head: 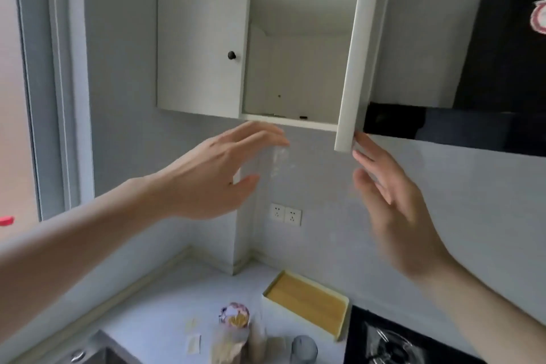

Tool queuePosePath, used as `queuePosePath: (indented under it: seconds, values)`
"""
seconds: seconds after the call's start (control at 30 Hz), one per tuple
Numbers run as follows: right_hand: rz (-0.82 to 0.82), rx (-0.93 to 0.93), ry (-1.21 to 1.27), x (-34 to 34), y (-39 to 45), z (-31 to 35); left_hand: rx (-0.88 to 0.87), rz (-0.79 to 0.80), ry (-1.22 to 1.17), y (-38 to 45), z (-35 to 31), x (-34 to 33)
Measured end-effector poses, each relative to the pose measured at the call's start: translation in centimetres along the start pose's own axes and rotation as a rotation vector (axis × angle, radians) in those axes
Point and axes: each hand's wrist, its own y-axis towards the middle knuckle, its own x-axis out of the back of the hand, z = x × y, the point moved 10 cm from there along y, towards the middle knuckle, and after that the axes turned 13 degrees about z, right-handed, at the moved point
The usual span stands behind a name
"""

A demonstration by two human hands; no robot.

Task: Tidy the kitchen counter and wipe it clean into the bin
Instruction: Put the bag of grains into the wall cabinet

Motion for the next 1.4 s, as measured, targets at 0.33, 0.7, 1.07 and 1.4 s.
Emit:
queuePosePath:
  seconds: [0.33,0.7,1.07,1.4]
  values:
    - [0.188,-0.297,0.006,-10.1,-9.3,-9.7,0.309,0.231,-0.21,-12.2,3.8,-16.1]
    - [0.602,-0.7,-0.07,-22.8,-14.0,-26.6,0.688,0.551,-0.402,-21.1,12.0,-34.7]
    - [0.621,-0.91,-0.156,-28.1,-12.8,-38.8,0.755,0.757,-0.394,-19.6,21.8,-48.9]
    - [0.693,-1.071,-0.212,-32.2,-13.6,-46.1,0.74,0.886,-0.355,-17.1,24.7,-57.7]
